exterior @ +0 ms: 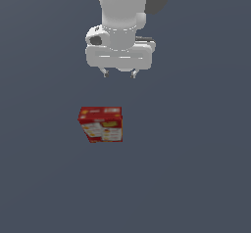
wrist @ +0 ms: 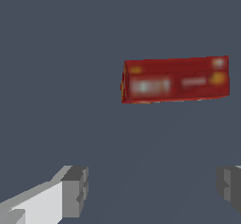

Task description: Pick up the object and move it to a goal position.

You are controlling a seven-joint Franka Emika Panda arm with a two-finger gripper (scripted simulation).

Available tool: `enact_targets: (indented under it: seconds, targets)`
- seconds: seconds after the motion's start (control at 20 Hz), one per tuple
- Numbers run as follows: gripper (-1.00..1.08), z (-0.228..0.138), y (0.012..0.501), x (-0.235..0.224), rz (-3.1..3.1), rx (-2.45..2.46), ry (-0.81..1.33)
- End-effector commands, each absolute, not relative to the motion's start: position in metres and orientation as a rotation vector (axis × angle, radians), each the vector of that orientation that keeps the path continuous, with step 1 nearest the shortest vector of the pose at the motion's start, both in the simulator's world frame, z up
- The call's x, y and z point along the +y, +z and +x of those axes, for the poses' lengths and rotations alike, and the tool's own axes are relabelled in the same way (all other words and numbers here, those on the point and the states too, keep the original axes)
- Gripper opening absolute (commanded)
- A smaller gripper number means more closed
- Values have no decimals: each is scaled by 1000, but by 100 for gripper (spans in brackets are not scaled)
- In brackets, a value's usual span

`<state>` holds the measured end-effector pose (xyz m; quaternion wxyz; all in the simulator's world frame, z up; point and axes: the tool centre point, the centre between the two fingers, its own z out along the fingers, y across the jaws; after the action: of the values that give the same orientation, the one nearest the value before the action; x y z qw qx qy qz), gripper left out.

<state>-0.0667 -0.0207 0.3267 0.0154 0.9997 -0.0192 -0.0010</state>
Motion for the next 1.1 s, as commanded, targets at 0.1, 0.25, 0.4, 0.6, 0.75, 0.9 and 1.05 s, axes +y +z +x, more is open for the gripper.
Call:
enact_targets:
  seconds: [0.1,0.25,0.4,0.6,0.75,0.9,1.05]
  targets:
    - [100,-66,329,-21,3108,-58,5]
    - [100,-62,338,-21,3097,-47,44]
    - [100,-57,349,-22,3084,-37,91]
    - [100,-56,351,-22,3081,-36,99]
    - [100,-57,351,-22,3082,-32,97]
    - [100,-56,350,-22,3082,-45,98]
    - [100,-55,349,-23,3084,-78,97]
